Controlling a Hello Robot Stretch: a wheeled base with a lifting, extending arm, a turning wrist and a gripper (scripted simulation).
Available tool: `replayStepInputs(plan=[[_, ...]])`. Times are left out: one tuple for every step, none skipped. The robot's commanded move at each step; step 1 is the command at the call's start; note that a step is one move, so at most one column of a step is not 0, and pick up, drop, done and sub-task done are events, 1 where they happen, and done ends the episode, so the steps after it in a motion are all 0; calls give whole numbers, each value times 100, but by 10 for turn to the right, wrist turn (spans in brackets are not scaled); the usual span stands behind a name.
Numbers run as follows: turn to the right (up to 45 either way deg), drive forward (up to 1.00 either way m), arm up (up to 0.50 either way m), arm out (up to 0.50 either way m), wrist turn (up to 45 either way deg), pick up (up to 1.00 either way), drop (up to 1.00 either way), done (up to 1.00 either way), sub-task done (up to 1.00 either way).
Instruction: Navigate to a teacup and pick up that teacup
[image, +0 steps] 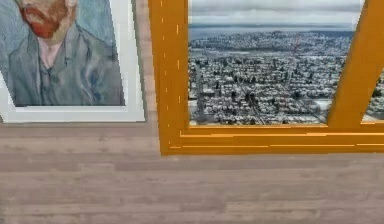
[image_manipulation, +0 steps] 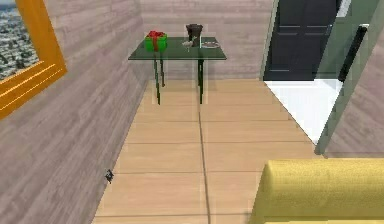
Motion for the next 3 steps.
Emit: replayStepInputs(plan=[[450, 0, 0, 0, 0, 0, 0, 0, 0], [420, 0, 0, 0, 0, 0, 0, 0, 0], [0, 90, 0, 0, 0, 0, 0, 0, 0]])
